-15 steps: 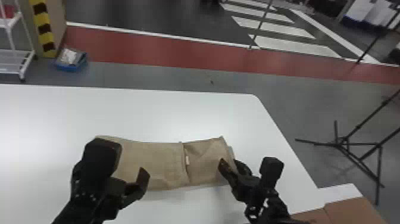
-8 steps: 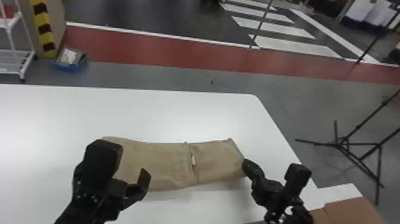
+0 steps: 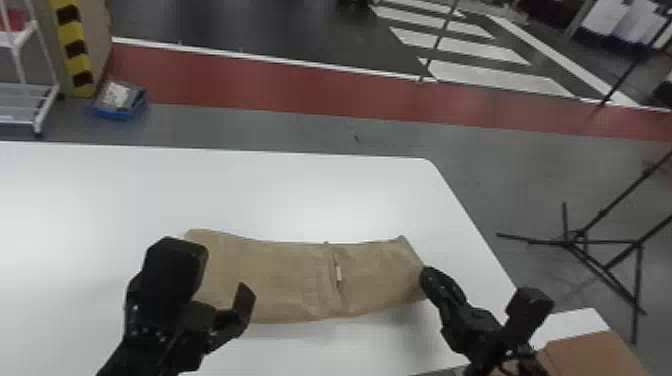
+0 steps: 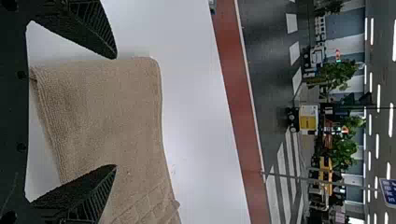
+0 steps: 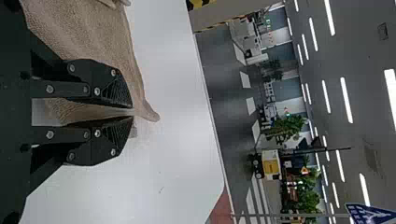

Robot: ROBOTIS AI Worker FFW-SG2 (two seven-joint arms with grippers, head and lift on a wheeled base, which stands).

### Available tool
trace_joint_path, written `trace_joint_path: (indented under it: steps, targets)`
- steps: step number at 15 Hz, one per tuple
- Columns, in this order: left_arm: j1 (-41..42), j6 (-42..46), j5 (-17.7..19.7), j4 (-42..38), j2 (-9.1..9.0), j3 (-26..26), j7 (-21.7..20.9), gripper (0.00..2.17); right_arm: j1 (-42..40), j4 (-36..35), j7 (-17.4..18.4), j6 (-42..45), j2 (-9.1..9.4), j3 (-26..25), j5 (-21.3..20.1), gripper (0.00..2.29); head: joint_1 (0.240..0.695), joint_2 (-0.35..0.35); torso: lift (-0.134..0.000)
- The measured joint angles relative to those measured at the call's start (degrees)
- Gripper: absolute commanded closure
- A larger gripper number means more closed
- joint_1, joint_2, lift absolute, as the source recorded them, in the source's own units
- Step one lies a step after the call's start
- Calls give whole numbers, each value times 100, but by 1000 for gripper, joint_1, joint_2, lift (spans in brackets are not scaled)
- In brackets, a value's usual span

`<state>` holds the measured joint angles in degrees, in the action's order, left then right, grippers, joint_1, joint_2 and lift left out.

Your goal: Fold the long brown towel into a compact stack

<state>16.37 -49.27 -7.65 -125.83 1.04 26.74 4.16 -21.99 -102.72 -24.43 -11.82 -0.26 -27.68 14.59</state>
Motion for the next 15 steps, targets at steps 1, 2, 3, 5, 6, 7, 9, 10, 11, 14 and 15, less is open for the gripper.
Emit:
trace_joint_path:
  steps: [1,2,3,5,6,7,9,10,11,14,15]
  targets:
    - [26,31,0,-9,1,-13,-3,39,-3,1,13,-10,0,-86,0,12,695,-350,-92]
    - [46,54,0,-22,1,-27,-6,39,2,1,72,-44,0,-181,3,49,695,-350,-92]
    - [62,72,0,-31,1,-49,-11,39,18,0,163,-81,0,-299,6,63,695,-350,-92]
    - [64,103,6,-19,1,-77,-27,39,55,-9,385,-113,0,-441,8,66,695,-350,-92]
    - [49,111,21,7,1,-80,-30,39,74,-45,414,-141,0,-432,10,66,695,-350,-92]
    - [31,114,38,31,-3,-77,-30,39,91,-99,397,-190,0,-323,8,66,695,-350,-92]
    - [27,115,50,43,-3,-68,-25,39,143,-183,371,-262,0,113,-74,70,695,-350,-92]
    - [48,115,51,27,-1,-79,-22,39,183,-207,371,-298,0,417,-170,70,695,-350,-92]
    - [76,115,50,1,3,-107,-26,39,233,-211,388,-334,0,731,-293,70,695,-350,-92]
    - [121,115,48,-25,10,-156,-33,39,444,-22,414,-449,0,1468,-586,80,695,-312,-92]
    - [124,115,48,-22,10,-156,-37,39,536,111,414,-474,0,1664,-641,80,695,-289,-92]
